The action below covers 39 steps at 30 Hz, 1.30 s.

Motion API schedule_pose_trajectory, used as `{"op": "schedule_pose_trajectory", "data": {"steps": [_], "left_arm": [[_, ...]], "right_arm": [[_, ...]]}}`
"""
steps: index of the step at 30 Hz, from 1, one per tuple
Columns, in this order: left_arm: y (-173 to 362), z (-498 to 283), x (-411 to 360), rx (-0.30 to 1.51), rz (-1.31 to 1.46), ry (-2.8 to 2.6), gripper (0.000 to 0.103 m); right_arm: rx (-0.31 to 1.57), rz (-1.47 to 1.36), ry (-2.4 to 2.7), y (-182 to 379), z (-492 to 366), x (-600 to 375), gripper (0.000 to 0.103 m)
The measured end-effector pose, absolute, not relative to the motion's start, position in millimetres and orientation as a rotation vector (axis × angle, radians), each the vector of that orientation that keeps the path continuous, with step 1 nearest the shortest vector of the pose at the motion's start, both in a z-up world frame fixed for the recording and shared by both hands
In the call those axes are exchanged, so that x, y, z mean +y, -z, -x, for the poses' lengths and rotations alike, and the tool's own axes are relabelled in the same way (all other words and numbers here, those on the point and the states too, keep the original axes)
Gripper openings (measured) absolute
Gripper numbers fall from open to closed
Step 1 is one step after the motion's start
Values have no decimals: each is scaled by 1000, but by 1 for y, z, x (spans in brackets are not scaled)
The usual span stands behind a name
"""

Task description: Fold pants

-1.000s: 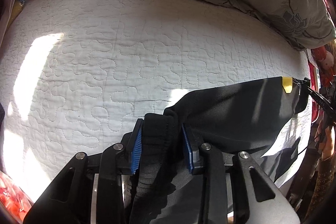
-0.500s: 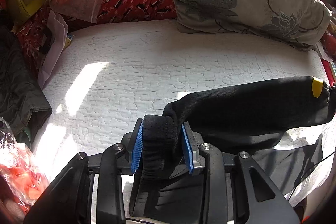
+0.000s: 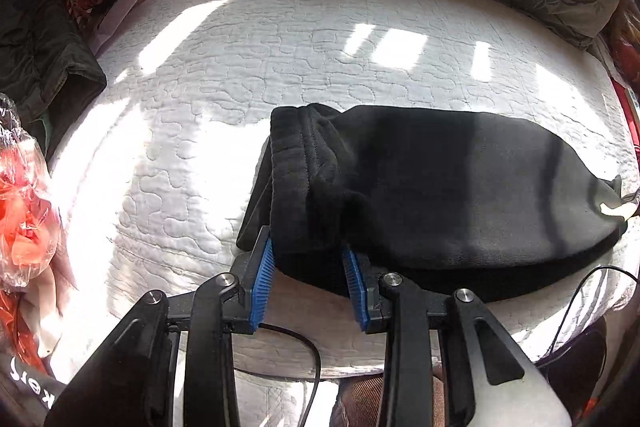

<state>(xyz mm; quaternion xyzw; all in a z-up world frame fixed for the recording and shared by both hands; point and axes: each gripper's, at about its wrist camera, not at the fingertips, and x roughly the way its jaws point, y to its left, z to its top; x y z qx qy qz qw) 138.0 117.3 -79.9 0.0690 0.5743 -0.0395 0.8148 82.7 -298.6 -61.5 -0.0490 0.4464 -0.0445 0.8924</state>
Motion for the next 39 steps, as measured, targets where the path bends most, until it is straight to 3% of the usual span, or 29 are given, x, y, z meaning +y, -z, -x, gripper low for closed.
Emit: {"op": "schedule_pose_trajectory", "data": {"steps": [4, 6, 11, 18, 25, 32, 35, 37, 39], "left_arm": [[98, -117, 144, 1284, -93, 49, 31], [97, -107, 163, 1300, 4, 50, 31], [82, -92, 189, 1281, 221, 85, 31], [77, -115, 161, 1298, 408, 162, 42], [98, -135, 129, 1361, 448, 153, 42], [114, -153, 125, 1407, 563, 139, 42], [119, -159, 124, 1418, 580, 123, 42], [122, -162, 125, 1429, 613, 111, 40], [122, -164, 127, 1432, 643, 110, 11]], "right_arm": [[899, 194, 132, 69, -45, -289, 45], [892, 252, 167, 71, -29, -288, 62], [936, 180, 228, 70, -2, -311, 62], [931, -439, 193, 49, 11, -364, 65], [1038, -875, 93, 84, -1, -359, 65], [991, -1118, 112, 109, -14, -365, 67], [990, -1121, 131, 112, -23, -365, 64], [989, -1113, 157, 115, -27, -367, 52], [979, -1128, 164, 119, -30, -370, 21]]}}
